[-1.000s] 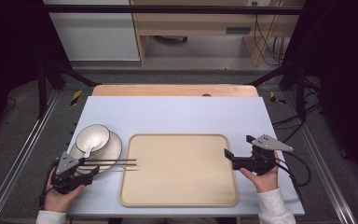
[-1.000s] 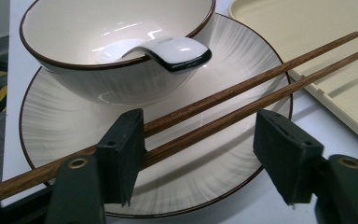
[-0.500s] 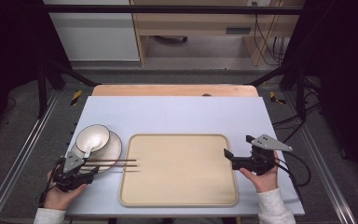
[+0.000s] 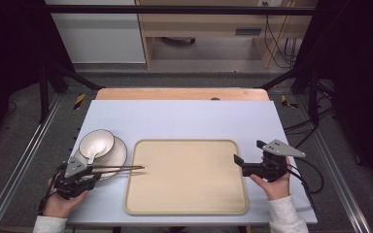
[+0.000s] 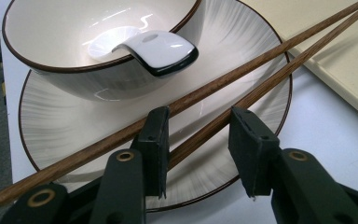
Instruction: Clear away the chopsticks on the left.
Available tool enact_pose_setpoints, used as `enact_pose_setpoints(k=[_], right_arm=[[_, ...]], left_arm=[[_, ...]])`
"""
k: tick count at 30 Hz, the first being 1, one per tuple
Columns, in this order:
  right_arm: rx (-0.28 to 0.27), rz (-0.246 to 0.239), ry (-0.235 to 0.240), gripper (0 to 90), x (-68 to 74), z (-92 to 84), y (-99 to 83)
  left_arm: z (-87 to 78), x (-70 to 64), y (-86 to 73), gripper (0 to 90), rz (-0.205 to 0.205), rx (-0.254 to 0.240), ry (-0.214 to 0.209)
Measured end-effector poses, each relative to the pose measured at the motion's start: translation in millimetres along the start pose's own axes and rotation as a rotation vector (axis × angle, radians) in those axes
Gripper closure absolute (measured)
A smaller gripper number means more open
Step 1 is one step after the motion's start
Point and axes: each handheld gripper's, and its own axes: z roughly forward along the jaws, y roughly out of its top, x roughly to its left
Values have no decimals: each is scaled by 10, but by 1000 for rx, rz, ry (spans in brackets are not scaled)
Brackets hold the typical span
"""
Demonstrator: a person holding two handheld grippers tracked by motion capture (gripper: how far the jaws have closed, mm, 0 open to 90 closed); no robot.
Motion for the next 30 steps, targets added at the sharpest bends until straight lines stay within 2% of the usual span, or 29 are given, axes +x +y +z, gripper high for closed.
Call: enact_pose_setpoints(k=[5,8,10,12,16,22,30], right_arm=[[6,-6,-2,27,0,14,-6],[3,-4,-3,27,-4,5,-3],[4,-2,-5,27,-4,3,-2],[4,-4,-4,27,-4,5,-3],[7,-9,-2,27,-4,14,-7],[10,-6,-3,27,-5,18,-10],[10,-4,-2,27,-8,16,-13]], left_arm=[[-4,-41,16,650,9,6,-5],[-9,-91,34,677,30,12,-2],[-13,-110,42,742,41,12,-7],[-12,-106,42,743,41,11,-9],[0,-85,41,729,14,11,-20],[-9,-99,60,809,1,12,-19],[-6,-121,79,835,-32,17,-31]])
